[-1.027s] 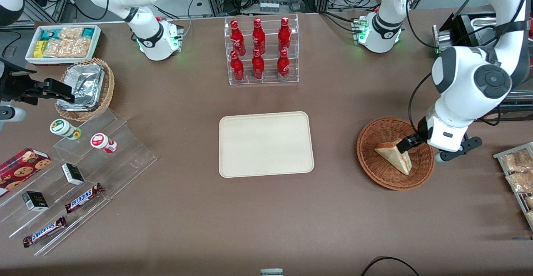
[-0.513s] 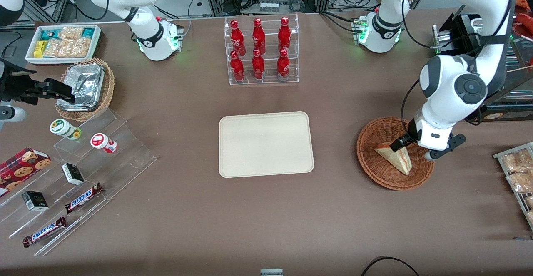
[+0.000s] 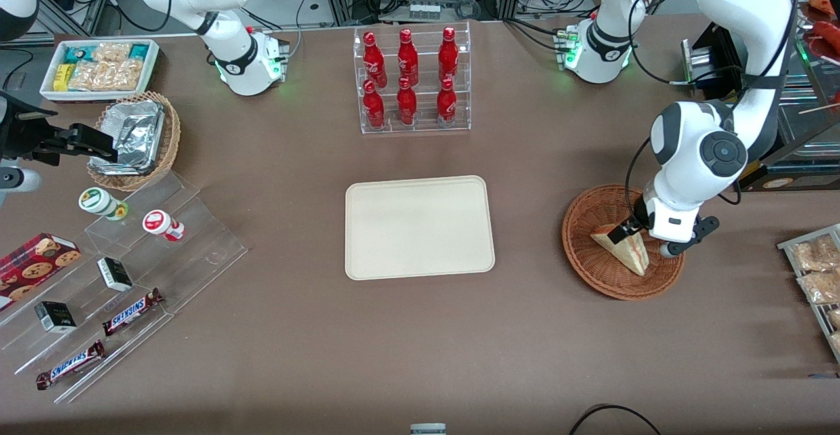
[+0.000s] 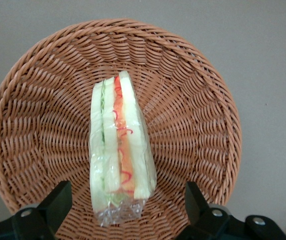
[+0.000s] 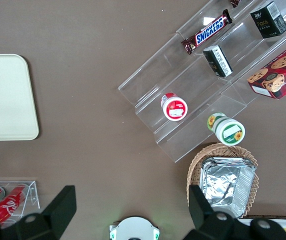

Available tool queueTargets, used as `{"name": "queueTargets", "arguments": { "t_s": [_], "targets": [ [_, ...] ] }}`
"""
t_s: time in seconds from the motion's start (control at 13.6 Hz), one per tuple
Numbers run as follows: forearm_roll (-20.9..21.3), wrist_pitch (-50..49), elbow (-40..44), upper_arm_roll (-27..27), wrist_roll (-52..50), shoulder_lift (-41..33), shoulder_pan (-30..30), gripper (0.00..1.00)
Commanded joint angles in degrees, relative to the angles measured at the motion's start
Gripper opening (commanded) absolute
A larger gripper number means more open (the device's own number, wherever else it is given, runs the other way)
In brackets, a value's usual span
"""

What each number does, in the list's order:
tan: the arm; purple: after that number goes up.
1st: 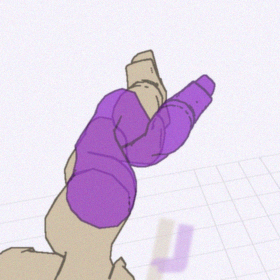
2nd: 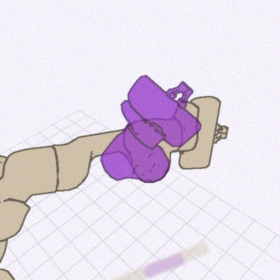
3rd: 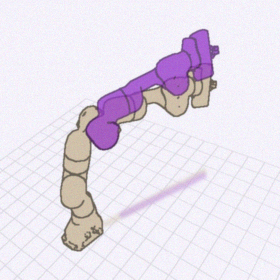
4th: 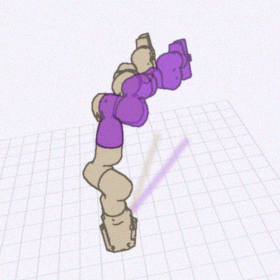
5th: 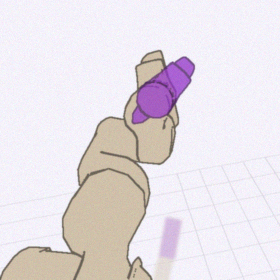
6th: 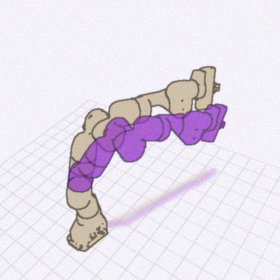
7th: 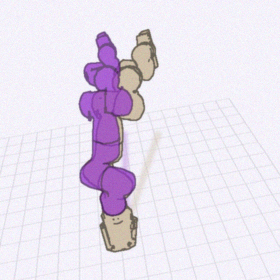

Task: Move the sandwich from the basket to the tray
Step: 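Lower the open left gripper around the wrapped sandwich and close it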

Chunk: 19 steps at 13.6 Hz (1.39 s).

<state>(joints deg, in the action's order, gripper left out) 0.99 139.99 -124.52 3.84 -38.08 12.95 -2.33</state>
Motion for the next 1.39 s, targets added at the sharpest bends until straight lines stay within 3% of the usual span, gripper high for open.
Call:
{"name": "queueTargets", "arguments": {
  "t_s": [0.0, 0.37, 0.51, 0.59, 0.73, 0.81, 0.88, 1.17, 1.32],
  "targets": [
    [1.0, 2.8, -0.1, -0.1, -1.5, 1.7, 0.1, 1.0],
    [1.0, 4.1, -0.1, -0.1, -1.5, 3.4, 0.1, 0.99],
    [1.0, 4.0, -0.2, -0.1, -1.5, 3.5, 0.1, 0.91],
    [1.0, 4.0, -0.2, -0.1, -1.5, 3.6, 0.2, 0.73],
    [1.0, 4.0, -0.2, -0.1, -1.4, 3.7, 0.2, 0.2],
    [1.1, 4.0, -0.1, -0.1, -1.3, 3.7, 0.2, 0.04],
    [1.1, 3.9, -0.1, -0.2, -1.1, 3.7, 0.1, 0.0],
    [1.3, 3.1, 1.6, -0.2, -0.6, 2.6, 0.1, 0.0],
    [2.7, -1.8, 4.4, -0.2, -0.6, 0.5, 0.1, 0.0]
  ]
}}
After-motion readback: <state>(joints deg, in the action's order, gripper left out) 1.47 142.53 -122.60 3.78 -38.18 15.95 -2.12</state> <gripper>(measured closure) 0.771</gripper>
